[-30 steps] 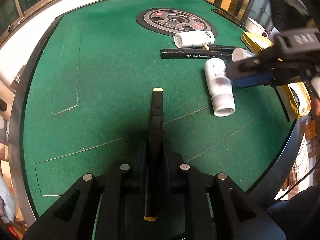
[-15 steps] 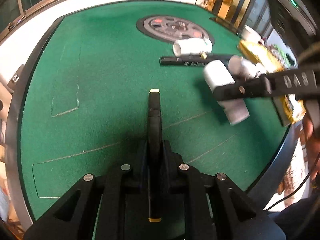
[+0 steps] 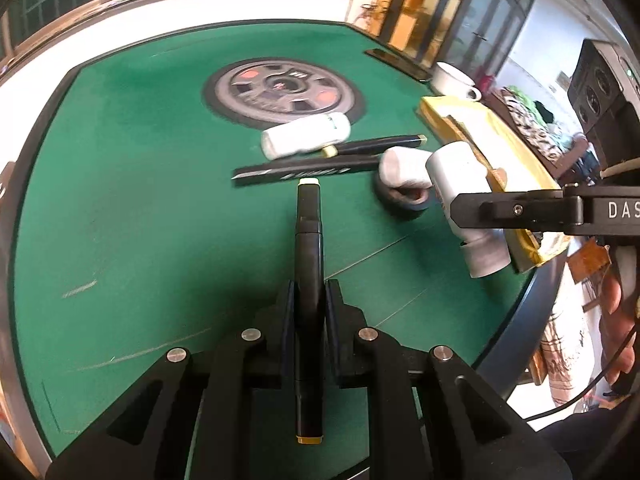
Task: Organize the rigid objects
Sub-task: 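Carry the marker and bottle over the tray and open both grippers inside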
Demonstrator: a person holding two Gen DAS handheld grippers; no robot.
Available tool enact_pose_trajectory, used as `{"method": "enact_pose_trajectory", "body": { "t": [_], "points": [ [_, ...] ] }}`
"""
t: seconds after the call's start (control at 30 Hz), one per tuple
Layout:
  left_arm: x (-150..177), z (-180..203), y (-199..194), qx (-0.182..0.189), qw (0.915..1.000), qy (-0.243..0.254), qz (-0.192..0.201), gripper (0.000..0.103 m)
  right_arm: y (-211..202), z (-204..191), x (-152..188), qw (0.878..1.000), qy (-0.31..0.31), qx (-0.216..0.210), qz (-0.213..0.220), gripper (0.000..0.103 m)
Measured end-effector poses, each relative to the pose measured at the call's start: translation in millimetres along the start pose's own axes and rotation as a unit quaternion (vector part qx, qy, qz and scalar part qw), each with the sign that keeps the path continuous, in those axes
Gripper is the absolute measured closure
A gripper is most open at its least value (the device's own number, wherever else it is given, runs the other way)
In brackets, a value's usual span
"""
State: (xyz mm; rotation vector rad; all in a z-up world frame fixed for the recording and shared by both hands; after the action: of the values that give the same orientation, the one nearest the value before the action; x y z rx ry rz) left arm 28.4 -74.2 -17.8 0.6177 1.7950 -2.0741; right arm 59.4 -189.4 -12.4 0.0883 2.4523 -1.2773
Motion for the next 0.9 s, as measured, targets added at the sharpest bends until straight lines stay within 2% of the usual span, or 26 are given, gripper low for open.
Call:
{"method": "enact_pose_trajectory", "body": {
  "t": [0.37,0.63,0.8,0.9],
  "points": [
    [-58,84,3,0.059,0.9964,0.059,0.014,0.091,-71,71,-16,0.995,0.069,0.007,0.068,0.073],
    [-101,169,15,0.106,0.9897,0.095,0.014,0.091,-122,133,-30,0.988,0.106,0.027,0.107,0.073],
    [-116,216,31,0.138,0.9861,0.092,-0.004,0.091,-146,174,-40,0.985,0.120,0.046,0.115,0.073],
    [-125,241,47,0.156,0.9848,0.071,-0.026,0.091,-156,198,-51,0.984,0.126,0.060,0.115,0.073]
  ]
}}
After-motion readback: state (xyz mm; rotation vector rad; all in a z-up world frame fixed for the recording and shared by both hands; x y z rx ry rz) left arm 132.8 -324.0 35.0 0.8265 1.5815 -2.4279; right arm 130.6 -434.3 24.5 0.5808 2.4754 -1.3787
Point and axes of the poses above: each gripper's, at about its wrist camera, not at the fingertips, and y roughly the way its jaws point, z to its right, x to its underside, the point moved 8 cm from there along y, roughly the way its jaws point, and after that the axes turned 5 degrees about -x, right-handed, at the moved point
